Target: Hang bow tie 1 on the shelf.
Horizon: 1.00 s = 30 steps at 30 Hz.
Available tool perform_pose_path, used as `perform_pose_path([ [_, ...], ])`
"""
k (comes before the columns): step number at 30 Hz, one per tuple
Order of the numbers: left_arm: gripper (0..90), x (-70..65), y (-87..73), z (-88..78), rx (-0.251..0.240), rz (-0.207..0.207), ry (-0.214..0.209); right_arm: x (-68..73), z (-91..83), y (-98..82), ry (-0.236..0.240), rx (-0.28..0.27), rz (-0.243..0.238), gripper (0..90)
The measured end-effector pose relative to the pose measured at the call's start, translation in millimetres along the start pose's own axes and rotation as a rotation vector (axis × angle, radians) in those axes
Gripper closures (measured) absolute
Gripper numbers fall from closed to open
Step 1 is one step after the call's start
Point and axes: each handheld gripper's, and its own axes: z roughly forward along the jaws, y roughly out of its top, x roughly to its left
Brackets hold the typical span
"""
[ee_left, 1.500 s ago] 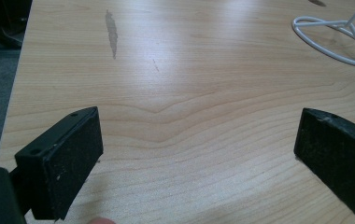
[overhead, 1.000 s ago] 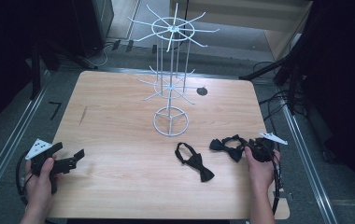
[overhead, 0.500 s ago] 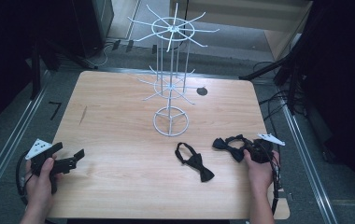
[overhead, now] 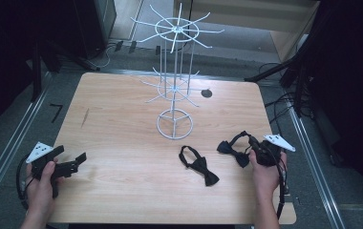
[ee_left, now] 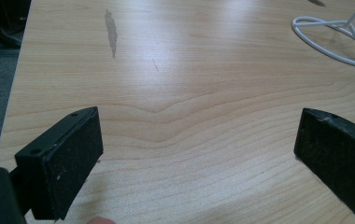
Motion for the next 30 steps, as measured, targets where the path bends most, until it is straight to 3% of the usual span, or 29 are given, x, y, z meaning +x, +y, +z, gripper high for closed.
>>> perform_pose_path([
  [16, 1.6, 0.1, 0.2, 0.4, -0.001, -0.001, 0.0, 35.3, -25.2, 20.6, 0.072, -0.116, -0.092, 90.0],
  [30, 1.6, 0.1, 0.3, 0.6, -0.001, -0.001, -0.001, 56.0, -37.3, 30.4, 0.135, -0.167, -0.111, 90.0],
])
